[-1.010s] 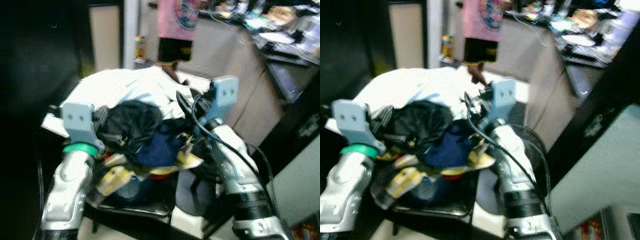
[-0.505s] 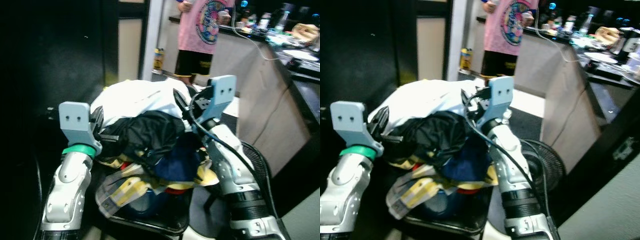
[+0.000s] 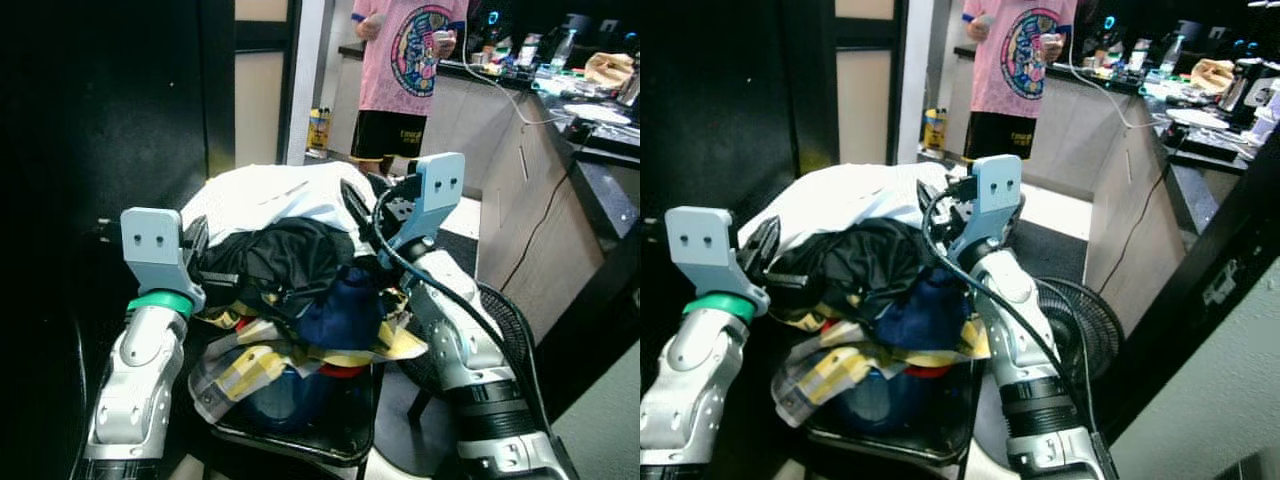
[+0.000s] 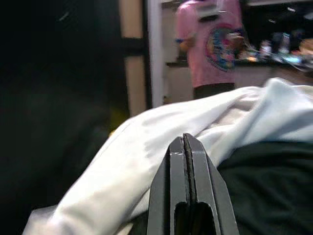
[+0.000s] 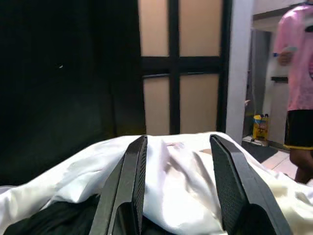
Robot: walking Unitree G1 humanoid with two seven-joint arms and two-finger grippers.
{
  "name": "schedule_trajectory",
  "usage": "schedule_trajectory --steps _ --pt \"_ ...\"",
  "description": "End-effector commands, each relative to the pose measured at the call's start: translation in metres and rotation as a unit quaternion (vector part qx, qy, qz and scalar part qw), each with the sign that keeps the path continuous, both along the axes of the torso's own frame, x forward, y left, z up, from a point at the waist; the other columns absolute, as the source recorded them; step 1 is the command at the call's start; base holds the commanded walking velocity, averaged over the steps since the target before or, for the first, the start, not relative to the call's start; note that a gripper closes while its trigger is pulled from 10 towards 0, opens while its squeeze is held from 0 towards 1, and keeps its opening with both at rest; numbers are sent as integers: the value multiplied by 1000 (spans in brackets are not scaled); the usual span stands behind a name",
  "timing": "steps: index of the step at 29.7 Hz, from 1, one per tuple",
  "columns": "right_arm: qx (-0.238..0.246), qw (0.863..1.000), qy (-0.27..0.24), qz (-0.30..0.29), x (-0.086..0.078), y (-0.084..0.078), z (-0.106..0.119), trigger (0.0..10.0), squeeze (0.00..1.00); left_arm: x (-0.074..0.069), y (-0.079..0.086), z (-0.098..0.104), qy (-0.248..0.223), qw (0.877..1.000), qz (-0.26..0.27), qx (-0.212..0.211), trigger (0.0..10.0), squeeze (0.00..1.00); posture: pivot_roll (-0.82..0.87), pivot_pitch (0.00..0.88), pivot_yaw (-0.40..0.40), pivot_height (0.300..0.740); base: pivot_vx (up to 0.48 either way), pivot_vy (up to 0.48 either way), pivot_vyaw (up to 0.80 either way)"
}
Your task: Clothes washing
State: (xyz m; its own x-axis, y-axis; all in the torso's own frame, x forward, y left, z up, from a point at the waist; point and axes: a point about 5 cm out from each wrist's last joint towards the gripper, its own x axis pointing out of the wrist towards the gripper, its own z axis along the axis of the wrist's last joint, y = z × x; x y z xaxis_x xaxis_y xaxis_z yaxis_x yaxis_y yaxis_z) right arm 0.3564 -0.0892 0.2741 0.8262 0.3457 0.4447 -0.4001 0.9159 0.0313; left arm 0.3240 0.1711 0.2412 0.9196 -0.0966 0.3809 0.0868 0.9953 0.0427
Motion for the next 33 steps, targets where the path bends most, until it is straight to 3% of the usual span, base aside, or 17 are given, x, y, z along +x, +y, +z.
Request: schedule_trajectory --steps 1,10,17,22,23,25,28,33 --pt "9 1000 12 -16 -1 -2 -10 10000 0 4 2 -1 10 1000 -14 1 10000 0 69 0 102 740 0 0 0" --pt "18 999 29 -23 -4 1 -22 10000 0 14 7 -1 23 999 -22 24 10000 0 60 0 185 740 0 0 0" --pt "26 999 41 -14 -4 -2 -25 10000 0 14 2 -5 31 998 -45 27 10000 0 53 0 174 740 0 0 0" --pt "29 997 70 -4 8 0 -34 10000 0 16 4 -7 37 997 -55 49 10000 0 36 5 153 740 0 0 0" --pt "34 996 88 -3 16 2 -35 10000 1000 16 7 -8 41 996 -54 56 10000 0 39 12 138 740 0 0 0" --pt "34 996 88 -3 16 2 -35 10000 1000 16 7 -8 41 996 -54 56 10000 0 39 12 138 740 0 0 0" --pt "49 990 133 -9 41 7 -24 10000 1000 16 11 -5 44 996 -57 55 10000 0 48 27 87 740 0 0 0" --pt "47 988 146 -17 49 8 -17 10000 1000 15 12 -5 45 996 -61 53 10000 0 49 33 72 740 0 0 0"
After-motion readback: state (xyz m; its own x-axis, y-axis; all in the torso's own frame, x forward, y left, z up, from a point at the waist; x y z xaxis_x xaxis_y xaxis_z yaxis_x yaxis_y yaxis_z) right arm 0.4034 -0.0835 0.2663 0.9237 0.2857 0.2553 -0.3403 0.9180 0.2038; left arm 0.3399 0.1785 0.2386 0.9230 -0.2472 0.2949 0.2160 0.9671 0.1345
